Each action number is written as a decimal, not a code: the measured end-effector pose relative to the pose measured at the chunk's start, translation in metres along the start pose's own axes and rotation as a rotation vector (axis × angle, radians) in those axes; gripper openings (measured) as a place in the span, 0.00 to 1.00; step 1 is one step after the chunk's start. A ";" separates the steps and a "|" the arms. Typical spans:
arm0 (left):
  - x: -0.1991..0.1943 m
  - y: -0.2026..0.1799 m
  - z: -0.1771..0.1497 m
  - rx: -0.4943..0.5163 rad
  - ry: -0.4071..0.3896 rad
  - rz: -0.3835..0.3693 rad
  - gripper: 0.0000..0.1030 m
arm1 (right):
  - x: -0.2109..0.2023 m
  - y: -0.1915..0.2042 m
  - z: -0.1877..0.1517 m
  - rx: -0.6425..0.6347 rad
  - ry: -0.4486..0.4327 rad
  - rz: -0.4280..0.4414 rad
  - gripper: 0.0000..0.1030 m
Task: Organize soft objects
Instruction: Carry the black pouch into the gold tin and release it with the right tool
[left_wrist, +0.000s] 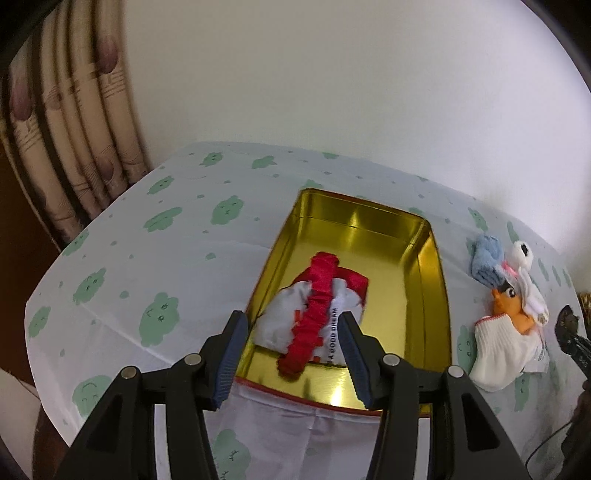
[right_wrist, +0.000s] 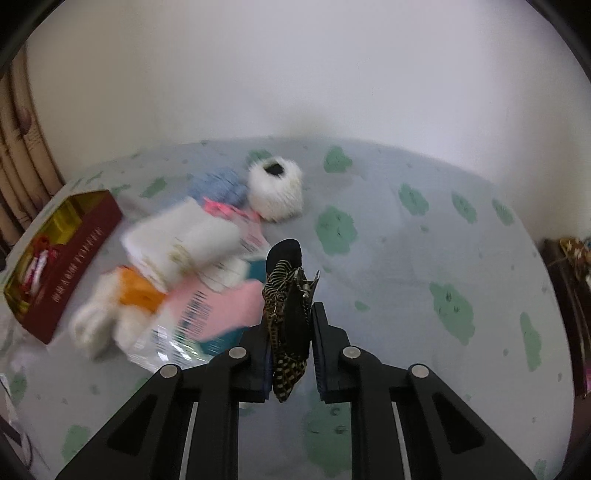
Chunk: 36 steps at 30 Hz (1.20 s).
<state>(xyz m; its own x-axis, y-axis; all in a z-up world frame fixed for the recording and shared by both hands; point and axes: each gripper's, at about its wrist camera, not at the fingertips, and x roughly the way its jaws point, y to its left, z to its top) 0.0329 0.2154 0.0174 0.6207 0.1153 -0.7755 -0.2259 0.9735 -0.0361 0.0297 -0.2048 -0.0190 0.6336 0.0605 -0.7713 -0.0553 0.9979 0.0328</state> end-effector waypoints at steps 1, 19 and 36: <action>0.000 0.003 -0.001 -0.005 -0.002 0.004 0.51 | -0.004 0.006 0.003 -0.009 -0.006 0.009 0.15; 0.002 0.043 -0.025 -0.012 -0.032 0.072 0.51 | -0.010 0.201 0.039 -0.295 0.003 0.289 0.15; 0.012 0.081 -0.032 -0.138 0.004 0.098 0.51 | 0.035 0.300 0.040 -0.396 0.086 0.335 0.16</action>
<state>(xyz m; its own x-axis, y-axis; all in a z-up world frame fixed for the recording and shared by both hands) -0.0018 0.2889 -0.0144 0.5874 0.2076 -0.7823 -0.3865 0.9212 -0.0457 0.0661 0.0977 -0.0108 0.4662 0.3558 -0.8100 -0.5422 0.8384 0.0563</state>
